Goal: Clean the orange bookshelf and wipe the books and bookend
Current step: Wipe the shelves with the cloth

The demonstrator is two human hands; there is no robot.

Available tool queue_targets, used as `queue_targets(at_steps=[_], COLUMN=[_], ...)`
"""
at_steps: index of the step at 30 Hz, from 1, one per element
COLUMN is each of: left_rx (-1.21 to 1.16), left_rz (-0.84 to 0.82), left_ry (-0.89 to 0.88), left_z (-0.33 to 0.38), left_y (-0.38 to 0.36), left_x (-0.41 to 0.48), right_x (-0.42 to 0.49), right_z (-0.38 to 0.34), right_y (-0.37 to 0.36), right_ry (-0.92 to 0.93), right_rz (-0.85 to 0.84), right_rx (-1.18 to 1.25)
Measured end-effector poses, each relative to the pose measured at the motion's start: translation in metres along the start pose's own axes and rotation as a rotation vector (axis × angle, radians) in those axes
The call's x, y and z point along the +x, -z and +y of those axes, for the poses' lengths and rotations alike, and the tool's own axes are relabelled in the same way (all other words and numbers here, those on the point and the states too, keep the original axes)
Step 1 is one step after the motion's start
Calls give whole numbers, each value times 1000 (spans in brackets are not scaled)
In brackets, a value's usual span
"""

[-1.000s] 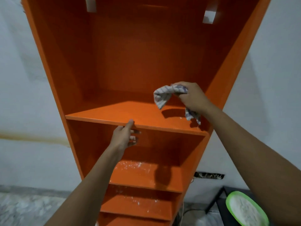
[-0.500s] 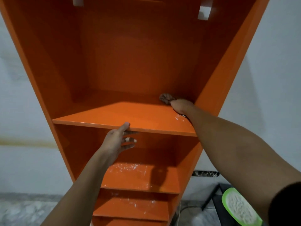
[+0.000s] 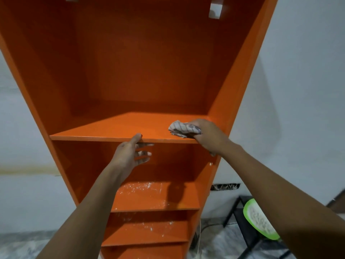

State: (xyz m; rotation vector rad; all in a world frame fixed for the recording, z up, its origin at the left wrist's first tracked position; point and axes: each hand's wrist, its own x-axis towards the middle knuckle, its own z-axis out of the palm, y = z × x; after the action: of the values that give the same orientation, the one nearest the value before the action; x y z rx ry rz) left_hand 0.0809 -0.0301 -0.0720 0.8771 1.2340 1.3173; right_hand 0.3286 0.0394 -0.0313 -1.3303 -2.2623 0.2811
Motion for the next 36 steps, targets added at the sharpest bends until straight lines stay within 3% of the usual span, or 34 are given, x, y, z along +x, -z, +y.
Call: queue_targets(at_steps=[6, 10, 13, 15, 17, 20, 24, 28, 36], left_rx=[-22, -17, 10, 11, 4, 7, 6, -23, -8], left_rz=[-23, -49, -70, -75, -75, -76, -88, -88, -53], left_ry=[44, 66, 80, 80, 75, 68, 64, 80, 136], left_z=[1, 3, 5, 5, 4, 3, 3, 4, 8], left_y=[1, 3, 5, 6, 6, 7, 8, 9, 13], left_x=[1, -1, -2, -2, -1, 2, 2, 2, 1], right_x=[-32, 1, 32, 49, 63, 63, 54, 33, -15], right_z=[-52, -58, -41, -23, -4, 6, -10, -36, -67], right_y=[10, 27, 38, 34, 20, -5, -5, -22, -19], right_ry=[133, 67, -45, -168, -295, -280, -164, 91, 256], right_rz=[-121, 93, 269, 290, 147, -92, -173, -234, -327], right_rx=[170, 186, 76, -62, -163, -147, -49, 33, 230])
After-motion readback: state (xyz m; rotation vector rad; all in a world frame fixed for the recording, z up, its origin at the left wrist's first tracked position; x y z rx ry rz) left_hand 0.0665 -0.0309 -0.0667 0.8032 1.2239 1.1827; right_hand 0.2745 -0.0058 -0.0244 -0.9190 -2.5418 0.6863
